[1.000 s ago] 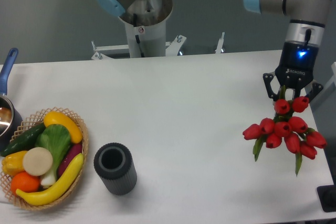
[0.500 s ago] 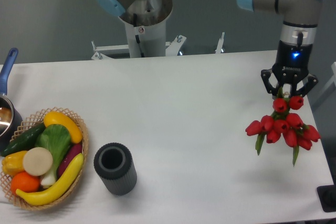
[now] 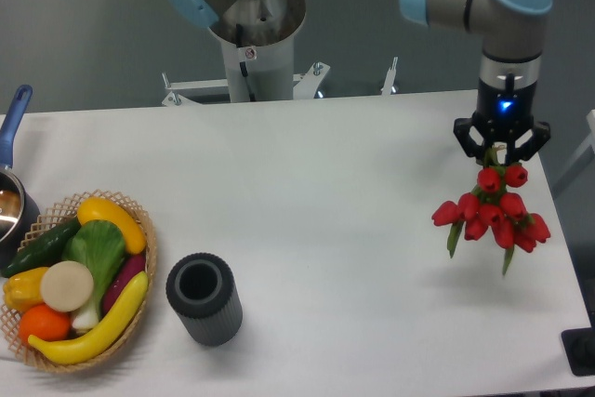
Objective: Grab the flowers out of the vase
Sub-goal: 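Carry the tulip bunch away from the vase and hold it aloft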
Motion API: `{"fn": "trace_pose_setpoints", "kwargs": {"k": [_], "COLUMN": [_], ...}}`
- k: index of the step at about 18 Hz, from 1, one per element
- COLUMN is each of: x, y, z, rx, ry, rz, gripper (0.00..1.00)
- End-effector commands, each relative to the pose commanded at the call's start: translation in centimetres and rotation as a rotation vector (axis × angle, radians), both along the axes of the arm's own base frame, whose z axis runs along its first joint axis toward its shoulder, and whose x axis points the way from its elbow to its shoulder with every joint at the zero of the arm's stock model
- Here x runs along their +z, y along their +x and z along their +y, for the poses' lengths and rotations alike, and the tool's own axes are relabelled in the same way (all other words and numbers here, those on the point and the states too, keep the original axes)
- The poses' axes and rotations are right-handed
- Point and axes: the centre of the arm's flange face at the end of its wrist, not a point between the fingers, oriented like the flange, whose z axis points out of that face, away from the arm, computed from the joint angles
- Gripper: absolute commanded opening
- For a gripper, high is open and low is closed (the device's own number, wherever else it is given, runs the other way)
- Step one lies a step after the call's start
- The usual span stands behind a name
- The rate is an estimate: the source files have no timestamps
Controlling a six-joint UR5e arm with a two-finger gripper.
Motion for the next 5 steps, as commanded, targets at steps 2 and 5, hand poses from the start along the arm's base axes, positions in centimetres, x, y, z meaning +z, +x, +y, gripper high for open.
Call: {"fn": "trace_pose_setpoints", "kwargs": {"k": [2, 5], "x": [-0.18, -0.86], "y": [0.21, 0.98], "z": [-0.17, 0.34], "rx": [0.004, -0.001], "ry": [-0.024, -0.072], "rz": [-0.014, -0.02], "gripper": [0.37, 0.36]}}
